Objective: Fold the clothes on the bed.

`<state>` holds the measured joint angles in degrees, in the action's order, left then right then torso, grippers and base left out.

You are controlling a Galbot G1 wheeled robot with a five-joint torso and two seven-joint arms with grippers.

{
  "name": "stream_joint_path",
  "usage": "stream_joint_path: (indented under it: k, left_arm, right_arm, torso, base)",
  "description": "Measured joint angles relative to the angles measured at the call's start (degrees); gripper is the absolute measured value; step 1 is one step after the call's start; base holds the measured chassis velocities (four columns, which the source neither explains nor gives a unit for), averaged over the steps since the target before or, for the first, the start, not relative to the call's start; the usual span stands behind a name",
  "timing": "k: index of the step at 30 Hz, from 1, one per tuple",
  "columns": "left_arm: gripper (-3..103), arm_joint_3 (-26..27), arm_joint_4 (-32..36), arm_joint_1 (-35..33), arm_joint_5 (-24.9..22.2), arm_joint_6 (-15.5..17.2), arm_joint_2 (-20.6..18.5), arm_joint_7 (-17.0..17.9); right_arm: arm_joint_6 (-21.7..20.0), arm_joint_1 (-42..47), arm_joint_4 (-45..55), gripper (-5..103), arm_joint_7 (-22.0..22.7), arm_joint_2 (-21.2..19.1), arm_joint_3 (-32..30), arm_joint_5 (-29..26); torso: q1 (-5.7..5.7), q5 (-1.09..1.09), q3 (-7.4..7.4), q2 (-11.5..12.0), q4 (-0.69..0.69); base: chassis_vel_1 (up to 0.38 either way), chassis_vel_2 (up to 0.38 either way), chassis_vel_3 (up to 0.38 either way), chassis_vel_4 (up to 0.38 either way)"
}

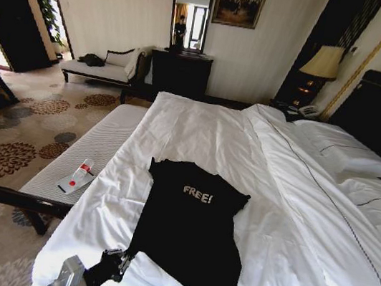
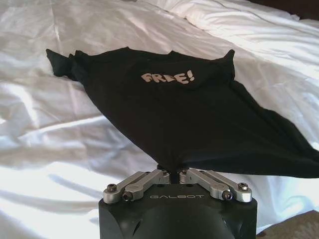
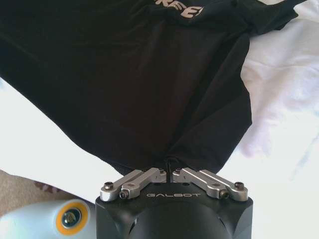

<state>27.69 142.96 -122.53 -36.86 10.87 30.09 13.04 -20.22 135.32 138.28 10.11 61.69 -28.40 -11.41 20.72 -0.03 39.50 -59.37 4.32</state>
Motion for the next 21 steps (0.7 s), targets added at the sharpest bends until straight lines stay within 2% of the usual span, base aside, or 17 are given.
stream_joint_path:
  k: [3,8,13,16,19,21]
  left_arm:
    - [3,3.89,0.15,-3.79,2.65,0.12,0.47,-0.25]
    - [3,8.28,0.39,-9.26,4.14,0.75,1.21,-0.25]
    - [3,10.86,0.31,-11.14,4.89,1.05,1.35,-0.34]
    - [3,10.33,-0.22,-10.99,5.16,1.16,1.58,-0.42]
    - [3,5.85,-1.32,-7.71,5.25,2.09,1.94,0.33]
    - [3,5.16,-1.47,-7.18,5.28,2.26,1.95,0.57]
  right_arm:
    - [-0.65,0.05,0.57,1,-0.12,-1.41,0.05,0.91]
    - [-2.06,2.42,2.91,1,-0.08,-2.57,0.26,1.83]
    - [-2.97,2.43,2.43,1,-0.35,-2.63,0.91,2.47]
    - [-3.03,0.66,0.65,1,-0.35,-2.44,1.49,2.11]
    - [-2.68,-2.38,-2.22,1,0.00,-2.41,1.91,0.90]
    - [-2.65,-2.57,-2.40,1,0.04,-2.43,1.91,0.76]
  torso:
    - [0.00,0.00,0.00,0.00,0.01]
    - [0.00,0.00,0.00,0.00,0.00]
    - [0.00,-0.01,0.00,0.00,0.02]
    - [0.00,0.00,0.00,0.00,0.02]
    - [0.00,0.01,0.00,0.00,0.00]
    - [0.00,0.01,0.00,0.00,0.00]
  base:
    - [0.000,0.000,0.000,0.000]
    - [0.000,0.000,0.000,0.000]
    - [0.000,0.000,0.000,0.000]
    - [0.000,0.000,0.000,0.000]
    - [0.000,0.000,0.000,0.000]
    - [0.000,0.000,0.000,0.000]
